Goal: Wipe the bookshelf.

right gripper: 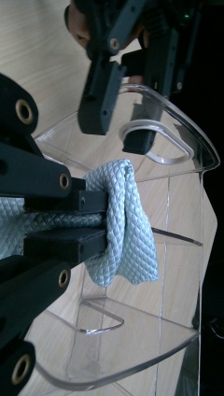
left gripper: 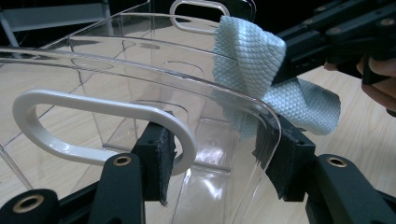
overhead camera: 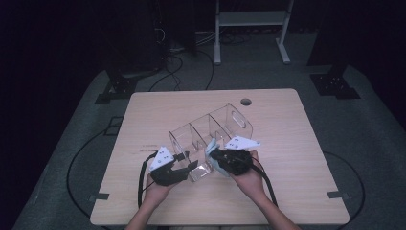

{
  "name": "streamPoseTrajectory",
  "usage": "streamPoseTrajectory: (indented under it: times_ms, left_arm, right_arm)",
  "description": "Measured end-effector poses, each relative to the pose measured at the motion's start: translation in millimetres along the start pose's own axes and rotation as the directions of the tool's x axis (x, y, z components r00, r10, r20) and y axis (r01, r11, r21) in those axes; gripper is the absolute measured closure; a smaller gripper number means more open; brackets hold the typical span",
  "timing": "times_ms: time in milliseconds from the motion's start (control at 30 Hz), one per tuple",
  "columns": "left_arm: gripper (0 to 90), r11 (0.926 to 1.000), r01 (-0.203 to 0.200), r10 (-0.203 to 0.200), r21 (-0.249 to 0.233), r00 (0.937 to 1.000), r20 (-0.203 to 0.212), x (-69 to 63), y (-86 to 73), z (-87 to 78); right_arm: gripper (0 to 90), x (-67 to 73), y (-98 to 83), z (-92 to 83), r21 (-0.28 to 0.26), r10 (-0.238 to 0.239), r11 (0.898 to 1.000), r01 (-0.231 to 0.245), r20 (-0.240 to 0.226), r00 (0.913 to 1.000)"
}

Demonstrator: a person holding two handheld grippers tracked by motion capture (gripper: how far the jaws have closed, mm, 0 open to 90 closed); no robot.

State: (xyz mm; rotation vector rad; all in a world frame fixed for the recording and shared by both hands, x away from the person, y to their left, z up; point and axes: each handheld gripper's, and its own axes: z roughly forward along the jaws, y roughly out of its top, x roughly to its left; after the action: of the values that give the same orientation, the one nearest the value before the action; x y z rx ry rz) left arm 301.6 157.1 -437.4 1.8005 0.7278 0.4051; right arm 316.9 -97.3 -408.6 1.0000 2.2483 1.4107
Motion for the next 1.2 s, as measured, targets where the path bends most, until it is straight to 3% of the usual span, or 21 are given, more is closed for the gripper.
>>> streamPoseTrajectory:
  times_ms: [167, 400, 567, 767, 833, 967, 1033, 1133, 1200]
  left_arm:
    - [47.4, 1.0000, -0.005, 0.005, 0.002, 1.0000, 0.000, 0.1, -0.2, 0.1]
    - [47.4, 1.0000, 0.002, -0.002, 0.001, 1.0000, -0.007, -0.9, 0.0, 0.7]
    - [47.4, 1.0000, 0.003, -0.003, 0.001, 1.0000, -0.009, -1.4, 0.0, 1.0]
    - [47.4, 1.0000, 0.005, -0.005, -0.003, 1.0000, -0.006, -0.7, -0.1, 0.8]
    - [47.4, 1.0000, 0.007, -0.007, -0.003, 1.0000, -0.004, -0.5, 0.1, 0.9]
    - [47.5, 1.0000, 0.009, -0.009, -0.003, 0.9999, -0.009, -1.3, 0.2, 1.3]
    - [47.4, 1.0000, 0.005, -0.005, 0.001, 0.9999, -0.010, -1.9, 0.2, 1.5]
    - [47.4, 1.0000, 0.006, -0.006, 0.000, 1.0000, -0.006, -3.2, 0.2, 2.3]
    - [47.3, 1.0000, 0.005, -0.005, 0.000, 1.0000, -0.003, -4.3, 0.3, 3.1]
  right_arm:
    - [81.2, 0.9, -0.1, 0.7, 0.009, -0.009, 1.000, 0.009, 0.002, 1.0000]
    - [81.4, 1.5, -20.1, 1.2, 0.010, 0.011, 1.000, -0.011, 0.000, 0.9999]
    - [81.4, 2.4, -39.0, 13.0, 0.085, -0.005, 0.996, 0.003, 0.020, 0.9998]
    - [81.4, -3.9, -66.6, 34.1, 0.179, 0.037, 0.983, -0.039, 0.014, 0.9992]
    - [81.4, -3.2, -62.1, 31.0, 0.171, 0.036, 0.985, -0.038, 0.013, 0.9993]
    - [81.4, 0.2, -44.1, 16.0, 0.096, 0.028, 0.995, -0.029, 0.007, 0.9996]
    - [81.3, 0.7, -44.0, 15.3, 0.091, 0.028, 0.995, -0.029, 0.008, 0.9996]
    - [81.3, -1.5, -55.1, 23.4, 0.137, 0.031, 0.990, -0.032, 0.013, 0.9994]
    - [81.3, -5.5, -67.6, 31.7, 0.189, 0.041, 0.981, -0.042, 0.010, 0.9991]
